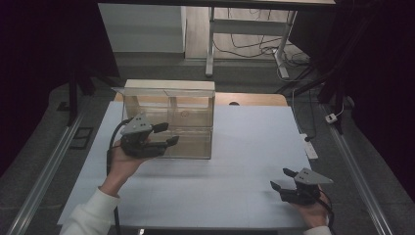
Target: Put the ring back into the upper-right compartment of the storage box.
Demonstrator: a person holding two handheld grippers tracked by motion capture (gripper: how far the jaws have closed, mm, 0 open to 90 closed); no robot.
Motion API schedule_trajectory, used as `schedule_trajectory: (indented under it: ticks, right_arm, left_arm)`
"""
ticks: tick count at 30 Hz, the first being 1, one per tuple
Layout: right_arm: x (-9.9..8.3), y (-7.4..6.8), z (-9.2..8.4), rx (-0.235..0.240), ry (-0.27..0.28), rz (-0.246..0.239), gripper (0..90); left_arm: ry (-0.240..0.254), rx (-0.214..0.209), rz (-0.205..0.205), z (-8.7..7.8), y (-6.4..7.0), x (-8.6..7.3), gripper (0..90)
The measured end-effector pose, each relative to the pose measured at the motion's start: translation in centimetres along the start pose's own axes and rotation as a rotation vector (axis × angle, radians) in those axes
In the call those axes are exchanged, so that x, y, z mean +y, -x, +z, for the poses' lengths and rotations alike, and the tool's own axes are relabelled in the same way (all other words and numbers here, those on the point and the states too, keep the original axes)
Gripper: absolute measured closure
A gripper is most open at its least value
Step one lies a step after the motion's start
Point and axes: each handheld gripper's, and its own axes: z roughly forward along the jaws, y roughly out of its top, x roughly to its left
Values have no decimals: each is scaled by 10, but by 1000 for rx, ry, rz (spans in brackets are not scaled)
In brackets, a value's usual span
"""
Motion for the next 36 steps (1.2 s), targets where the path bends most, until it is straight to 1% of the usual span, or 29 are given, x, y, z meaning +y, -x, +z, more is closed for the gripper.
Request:
schedule_trajectory:
  ticks: [3, 6, 7, 10, 14, 17, 18, 22, 25, 32, 34, 36]
  right_arm:
    - [0, -1, 0, -1, 2, 1, 284]
    - [1, -1, 0, -2, 2, 2, 284]
    - [0, -1, 0, -3, 2, 0, 284]
    - [0, -1, 0, -4, 0, 1, 284]
    - [1, -1, -1, -4, 2, -2, 284]
    - [0, -1, -2, -2, 7, 2, 284]
    - [0, -1, -2, -2, 6, 2, 284]
    - [0, -1, -2, -5, 6, 1, 284]
    - [-1, 0, -3, -3, 7, 1, 284]
    - [-2, 1, -5, -1, 13, 5, 283]
    - [-2, 1, -6, 2, 16, 6, 283]
    - [-2, 1, -6, 6, 17, 5, 283]
  left_arm:
    - [12, 6, 1, -10, 3, -9, 385]
    - [7, 19, 3, -19, 5, -18, 377]
    - [2, 26, 5, -22, 5, -22, 374]
    - [-8, 37, -12, -28, 6, -34, 364]
    - [-35, 51, -27, -33, 4, -52, 350]
    - [-57, 53, -42, -35, 2, -66, 344]
    - [-66, 47, -51, -35, 1, -72, 344]
    - [-90, 41, -66, -35, -1, -87, 337]
    - [-105, 45, -82, -34, -4, -98, 333]
    - [-143, 69, -92, -31, -9, -125, 332]
    - [-157, 75, -99, -29, -10, -132, 332]
    - [-172, 82, -97, -28, -11, -137, 331]
